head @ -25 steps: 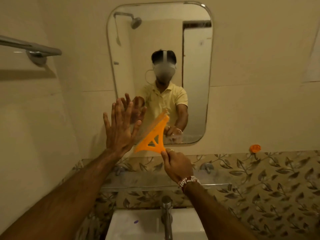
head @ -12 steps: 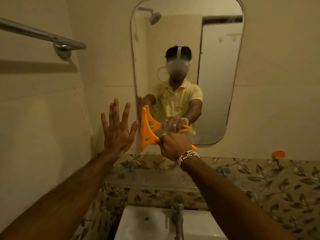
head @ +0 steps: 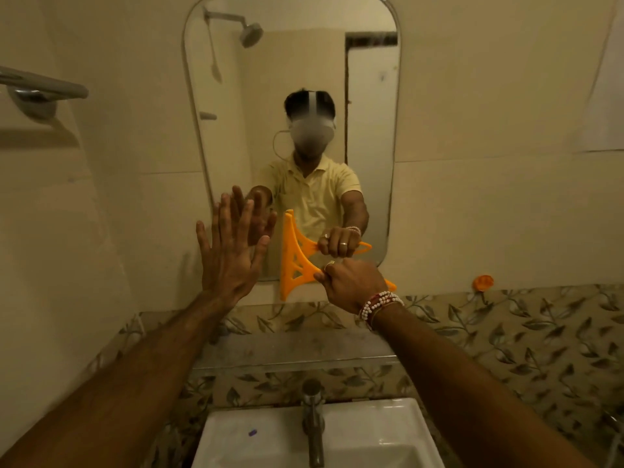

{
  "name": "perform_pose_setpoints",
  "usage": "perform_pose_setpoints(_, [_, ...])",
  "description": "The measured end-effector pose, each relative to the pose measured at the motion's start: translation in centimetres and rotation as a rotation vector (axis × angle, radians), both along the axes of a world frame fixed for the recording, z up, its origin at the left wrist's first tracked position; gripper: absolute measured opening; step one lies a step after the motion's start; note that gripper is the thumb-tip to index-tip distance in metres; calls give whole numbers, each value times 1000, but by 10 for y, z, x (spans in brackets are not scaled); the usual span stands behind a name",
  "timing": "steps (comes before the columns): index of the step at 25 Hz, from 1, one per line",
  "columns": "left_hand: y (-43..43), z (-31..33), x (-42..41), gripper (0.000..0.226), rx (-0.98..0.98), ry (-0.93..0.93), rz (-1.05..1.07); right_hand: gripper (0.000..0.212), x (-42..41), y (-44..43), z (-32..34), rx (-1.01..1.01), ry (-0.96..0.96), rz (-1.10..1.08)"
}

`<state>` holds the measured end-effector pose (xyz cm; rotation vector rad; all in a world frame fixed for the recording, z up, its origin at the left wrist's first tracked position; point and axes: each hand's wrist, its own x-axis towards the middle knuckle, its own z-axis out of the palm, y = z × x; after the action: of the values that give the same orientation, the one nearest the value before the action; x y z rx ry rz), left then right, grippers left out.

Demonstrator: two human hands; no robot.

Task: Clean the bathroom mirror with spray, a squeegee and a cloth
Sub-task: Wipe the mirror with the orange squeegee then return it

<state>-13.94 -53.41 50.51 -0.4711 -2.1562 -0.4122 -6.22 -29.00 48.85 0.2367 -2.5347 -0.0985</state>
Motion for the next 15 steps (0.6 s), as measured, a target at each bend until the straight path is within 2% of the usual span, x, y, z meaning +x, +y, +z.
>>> perform_pose_setpoints(10, [71, -4, 8, 73, -15, 50, -77, 51, 34, 93, -9, 13, -22, -177])
perform_pose_setpoints(15, [81, -2, 12, 74, -25, 10, -76, 48, 48, 125, -19, -5, -25, -243])
